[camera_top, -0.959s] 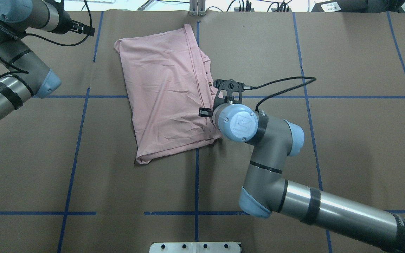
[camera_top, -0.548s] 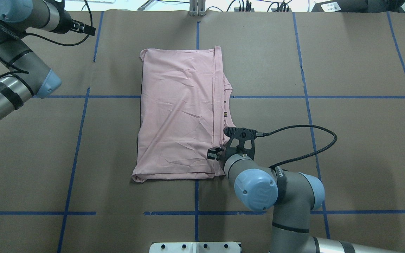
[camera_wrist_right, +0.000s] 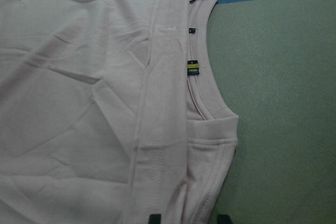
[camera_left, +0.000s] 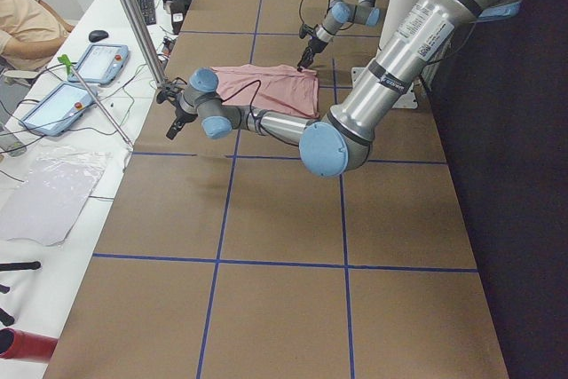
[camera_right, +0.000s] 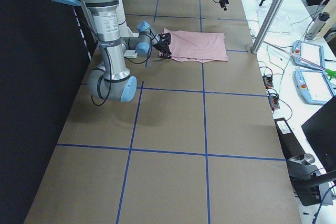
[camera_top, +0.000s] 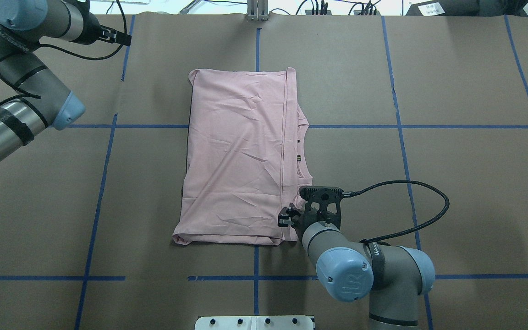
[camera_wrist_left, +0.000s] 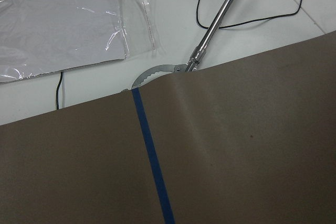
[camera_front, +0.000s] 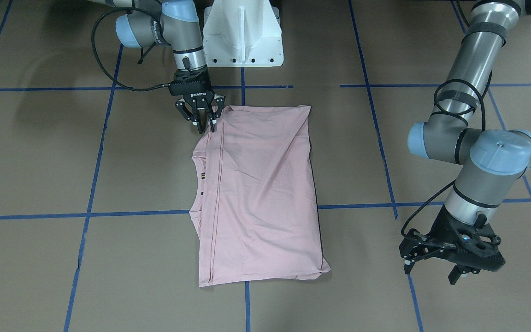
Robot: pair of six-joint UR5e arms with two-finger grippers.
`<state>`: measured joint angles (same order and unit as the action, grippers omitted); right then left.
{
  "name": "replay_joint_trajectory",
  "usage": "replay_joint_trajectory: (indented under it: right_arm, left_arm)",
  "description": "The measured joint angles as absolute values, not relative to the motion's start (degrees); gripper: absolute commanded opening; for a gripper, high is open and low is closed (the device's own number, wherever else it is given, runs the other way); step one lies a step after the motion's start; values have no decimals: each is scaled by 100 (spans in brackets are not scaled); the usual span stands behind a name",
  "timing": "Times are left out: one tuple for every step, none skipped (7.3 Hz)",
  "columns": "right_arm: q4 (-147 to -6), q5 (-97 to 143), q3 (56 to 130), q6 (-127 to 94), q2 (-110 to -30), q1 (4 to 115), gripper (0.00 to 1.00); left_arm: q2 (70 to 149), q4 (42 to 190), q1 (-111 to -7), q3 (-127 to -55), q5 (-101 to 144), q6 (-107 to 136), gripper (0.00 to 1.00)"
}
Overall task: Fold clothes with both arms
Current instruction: 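Drag the shirt with the right gripper toward the robot, straightening it, then lower the left gripper to the shirt edge nearest the robot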
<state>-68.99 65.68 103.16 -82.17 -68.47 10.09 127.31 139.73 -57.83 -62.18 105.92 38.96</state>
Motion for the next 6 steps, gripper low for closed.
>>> replay_joint_trajectory:
  right_arm:
    - [-6899, 6702, 10623, -7989, -7015, 1012, 100]
    - [-6899, 6901, 10962, -7850, -7221, 1038, 100]
    - [-6899, 7102, 11244, -7745, -7394, 1100, 100]
    - [-6899, 7250, 11425, -7662, -7490, 1194, 100]
    - [-6899, 7319, 11495, -7624, -7513, 1283, 100]
    - [-6899, 7344, 11520, -7612, -7507, 1349, 100]
  left_arm:
    - [12646, 13936, -5725, -6468, 10604, 4090, 100]
    - [12463, 13835, -5597, -6907, 10612, 4431, 100]
    - [12186, 13584, -5351, -7567, 10604, 4897, 100]
    - [11793, 13227, -4988, -8437, 10573, 5443, 100]
    - [11328, 12941, -4578, -9314, 10458, 5953, 100]
    - [10878, 12755, -4085, -10047, 10200, 6401, 100]
